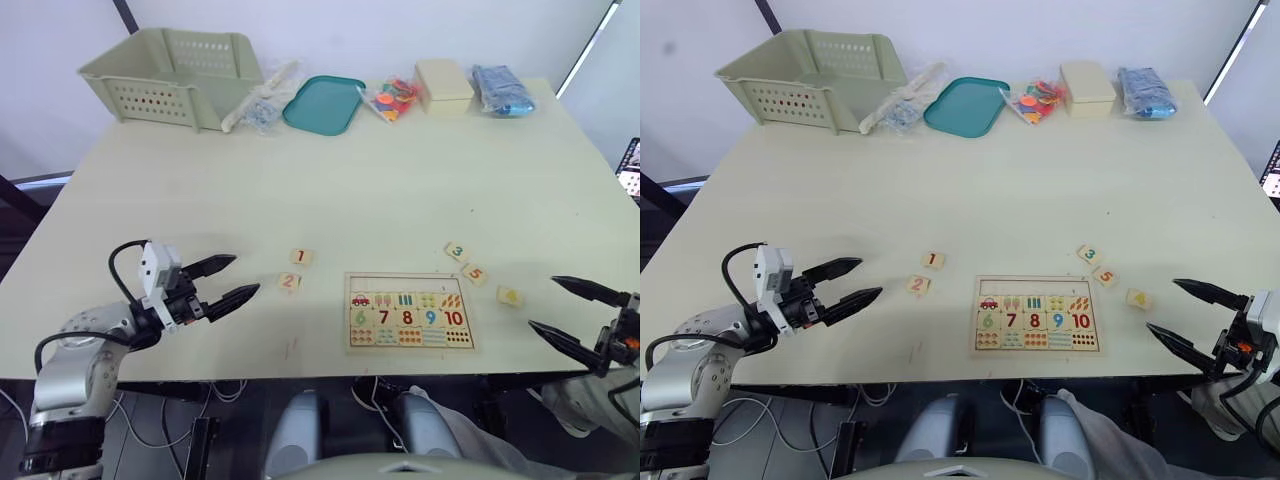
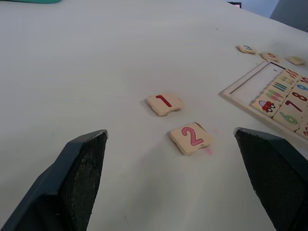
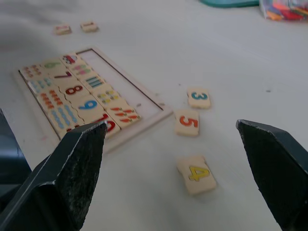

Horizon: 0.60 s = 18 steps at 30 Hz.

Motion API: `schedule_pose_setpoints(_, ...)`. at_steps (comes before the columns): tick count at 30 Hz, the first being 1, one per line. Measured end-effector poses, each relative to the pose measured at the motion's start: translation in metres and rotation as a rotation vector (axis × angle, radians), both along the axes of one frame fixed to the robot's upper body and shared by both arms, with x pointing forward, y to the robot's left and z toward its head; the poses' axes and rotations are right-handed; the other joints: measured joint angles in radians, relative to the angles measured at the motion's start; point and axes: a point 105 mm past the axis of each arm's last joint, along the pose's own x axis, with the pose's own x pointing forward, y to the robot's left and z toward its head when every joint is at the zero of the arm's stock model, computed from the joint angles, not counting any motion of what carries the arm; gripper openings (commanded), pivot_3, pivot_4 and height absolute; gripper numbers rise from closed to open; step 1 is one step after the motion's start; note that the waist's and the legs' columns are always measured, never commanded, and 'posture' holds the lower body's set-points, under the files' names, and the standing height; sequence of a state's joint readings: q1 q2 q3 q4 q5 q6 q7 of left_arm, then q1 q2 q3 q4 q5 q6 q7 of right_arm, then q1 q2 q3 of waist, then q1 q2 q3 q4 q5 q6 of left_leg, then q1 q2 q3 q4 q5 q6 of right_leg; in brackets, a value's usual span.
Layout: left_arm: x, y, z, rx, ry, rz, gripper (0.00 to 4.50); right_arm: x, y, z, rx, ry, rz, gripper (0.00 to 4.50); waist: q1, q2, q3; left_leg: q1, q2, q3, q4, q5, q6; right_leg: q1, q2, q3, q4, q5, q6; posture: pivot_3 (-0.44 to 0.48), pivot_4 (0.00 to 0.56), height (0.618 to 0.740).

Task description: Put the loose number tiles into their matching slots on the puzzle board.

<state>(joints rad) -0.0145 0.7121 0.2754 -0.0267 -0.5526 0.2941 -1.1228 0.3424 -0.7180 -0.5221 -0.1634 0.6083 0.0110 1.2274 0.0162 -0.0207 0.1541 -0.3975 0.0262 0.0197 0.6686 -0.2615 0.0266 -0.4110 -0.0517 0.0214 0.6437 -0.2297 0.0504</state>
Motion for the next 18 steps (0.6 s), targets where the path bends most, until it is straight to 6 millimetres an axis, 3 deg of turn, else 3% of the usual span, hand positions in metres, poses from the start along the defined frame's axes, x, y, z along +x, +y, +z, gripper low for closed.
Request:
schedule_pose_setpoints(4,0.027,-0.012,0.025,0.095,-0.077,-0.111,4.47,-0.008,0.004,0.022,0.002,-0.058,0.014,4.50,0.002,0.000,0.000,0.000,0.000,-0.001,0.001,0.000,0.000,0.001,0.000,-0.001,0.000,0.000,0.001,0.000,0.150,0.740)
schedule_pose_setpoints(7,0.038,-0.017,0.034,0.190,-0.079,-0.204,4.47,-0.021,0.007,0.024,0.003,-0.048,0.030,4.50,-0.002,0.000,0.000,0.000,0.000,-0.001,0.000,0.000,0.000,0.001,0.000,-0.001,-0.001,0.002,0.004,0.000,0.150,0.740)
schedule_pose_setpoints(18,0.069,-0.036,0.016,0.383,-0.015,-0.510,4.47,-0.037,0.011,0.034,0.005,-0.057,0.039,4.50,-0.001,-0.001,0.000,-0.001,-0.001,-0.001,0.001,0.000,0.000,0.001,0.001,0.000,-0.001,0.002,0.004,0.000,0.150,0.740)
